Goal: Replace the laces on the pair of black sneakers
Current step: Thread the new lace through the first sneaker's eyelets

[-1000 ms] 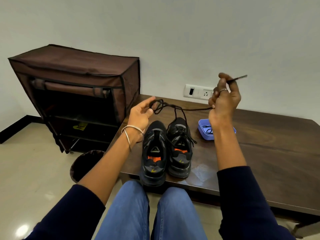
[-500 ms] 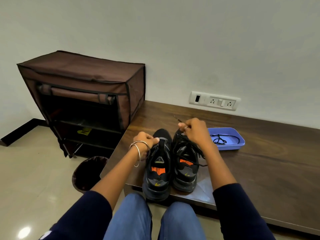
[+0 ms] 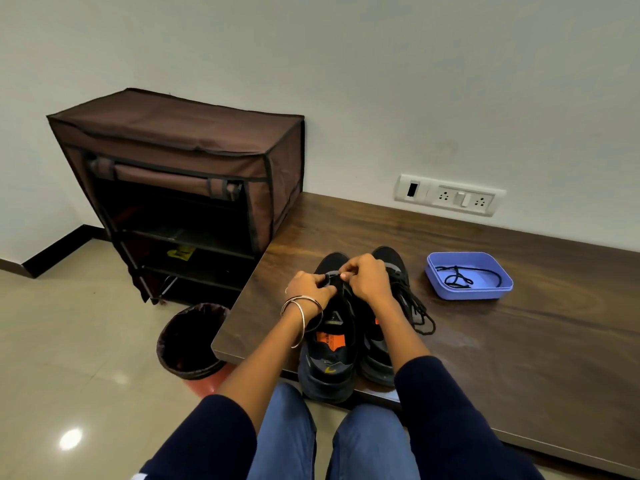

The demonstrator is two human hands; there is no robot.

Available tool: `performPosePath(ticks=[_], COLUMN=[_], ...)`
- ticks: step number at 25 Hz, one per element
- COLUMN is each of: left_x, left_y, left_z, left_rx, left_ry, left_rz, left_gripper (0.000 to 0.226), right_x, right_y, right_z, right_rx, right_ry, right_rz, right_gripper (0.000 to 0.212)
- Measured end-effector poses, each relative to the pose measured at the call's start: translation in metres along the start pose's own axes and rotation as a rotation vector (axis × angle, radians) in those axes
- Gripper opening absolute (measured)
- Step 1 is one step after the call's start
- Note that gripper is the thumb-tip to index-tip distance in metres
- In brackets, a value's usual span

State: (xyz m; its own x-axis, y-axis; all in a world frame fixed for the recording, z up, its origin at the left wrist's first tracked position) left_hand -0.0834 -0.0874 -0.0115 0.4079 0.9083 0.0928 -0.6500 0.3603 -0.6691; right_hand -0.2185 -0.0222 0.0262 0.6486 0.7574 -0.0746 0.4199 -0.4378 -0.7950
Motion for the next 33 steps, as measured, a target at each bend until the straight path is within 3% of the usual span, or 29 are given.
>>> performPosePath(ticks=[4,9,20,25,30,33], left_x=[0.002,-0.003,0.002,0.003,-0.003,-0.016], left_y=[-0.004,-0.018,-0.023,-0.018,-0.016,-0.025], left_z=[0.007,0.001,-0.001,-0.001,-0.002,-0.013], left_rx=[-0.116,-0.093,0.02,0.03,-0.026,0.009], left_ry=[0.049,0.063,0.031,0.037,0.065,0.002], left_rz=[0.07,0.064,0.075,-0.009,-0.046,0.03], left_gripper=[0.039,0.028,0.029,0.026,0.032,0.03], right_x=[0.004,0.005,0.019,0.028,0.03,0.03], right_y=[0.005,0.016,0.038,0.037,0.035,0.042], right_z=[-0.003,-0.023,-0.012,-0.008,-0.019,-0.02], right_rx=[-0.063,-0.161,-0.032,-0.094,0.04,0.131], right_ry=[0.006,-0.001,0.003,0.054,0.004,-0.005], right_rz=[0.043,0.076,0.066,0.112,0.122,0.116], right_gripper=[0.024,0.014,0.019,0.025,0.041,0.034])
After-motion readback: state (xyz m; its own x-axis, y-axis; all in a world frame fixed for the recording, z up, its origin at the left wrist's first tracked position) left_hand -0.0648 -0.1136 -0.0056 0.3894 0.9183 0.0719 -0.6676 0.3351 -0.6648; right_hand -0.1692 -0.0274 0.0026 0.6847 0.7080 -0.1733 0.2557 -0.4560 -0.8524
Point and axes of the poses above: each hand's wrist, its own x-axis away from the middle knuckle, its own y-axis out of the palm, z = x × y, the point moved 10 cm from there along -x, towards the middle knuckle, and after that the axes turned 6 degrees about z, right-handed, at the moved point
